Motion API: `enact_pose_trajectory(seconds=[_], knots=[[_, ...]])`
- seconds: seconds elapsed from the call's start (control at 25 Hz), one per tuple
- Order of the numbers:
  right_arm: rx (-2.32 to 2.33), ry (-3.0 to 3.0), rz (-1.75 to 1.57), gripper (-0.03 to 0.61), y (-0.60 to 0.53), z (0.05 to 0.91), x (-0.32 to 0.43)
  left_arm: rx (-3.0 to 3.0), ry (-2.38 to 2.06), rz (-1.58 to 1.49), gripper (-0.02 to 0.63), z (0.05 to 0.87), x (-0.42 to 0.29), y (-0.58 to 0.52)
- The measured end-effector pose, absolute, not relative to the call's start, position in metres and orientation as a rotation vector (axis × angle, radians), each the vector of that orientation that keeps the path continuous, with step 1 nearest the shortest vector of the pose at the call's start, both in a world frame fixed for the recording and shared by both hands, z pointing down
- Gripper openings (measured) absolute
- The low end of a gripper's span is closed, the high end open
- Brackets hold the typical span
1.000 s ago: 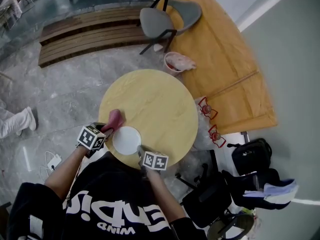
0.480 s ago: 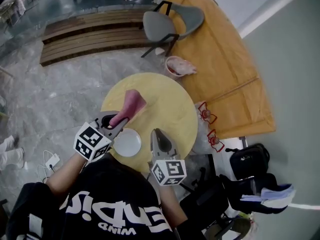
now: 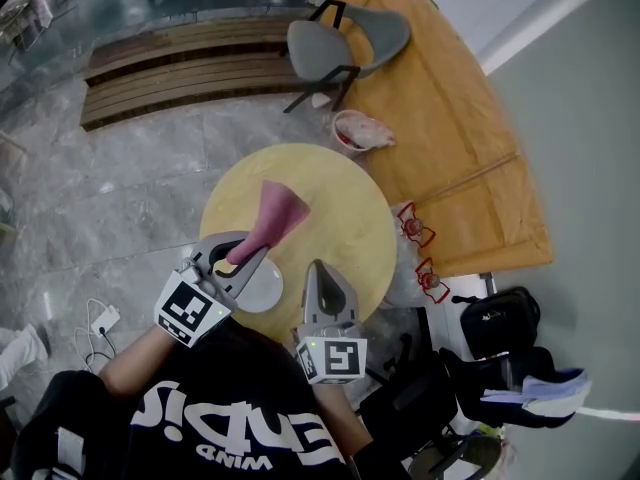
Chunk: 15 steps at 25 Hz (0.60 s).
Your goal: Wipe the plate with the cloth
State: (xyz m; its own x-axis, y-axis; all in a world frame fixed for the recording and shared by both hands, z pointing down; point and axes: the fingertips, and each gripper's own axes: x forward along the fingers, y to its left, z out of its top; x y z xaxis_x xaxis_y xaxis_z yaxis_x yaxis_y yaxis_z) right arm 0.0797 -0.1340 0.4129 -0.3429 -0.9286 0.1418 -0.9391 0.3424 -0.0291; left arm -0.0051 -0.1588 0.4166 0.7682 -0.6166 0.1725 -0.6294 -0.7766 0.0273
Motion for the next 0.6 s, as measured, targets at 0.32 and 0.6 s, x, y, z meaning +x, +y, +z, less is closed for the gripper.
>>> enact_pose_trajectory(seconds=[0.32,0.6], knots=[[1.737,-2.481,0.126,0.021,-0.1367,0.4134,0.0768,2.859,-1.021,0.236,0.052,0.4240,-0.0041,-0.1590],[1.714,-2.494,0.149,0.021,-0.1378,0.4163,0.0740,2.855,-1.008,0.265,0.051,0.4246,-0.0010,-0.1557]])
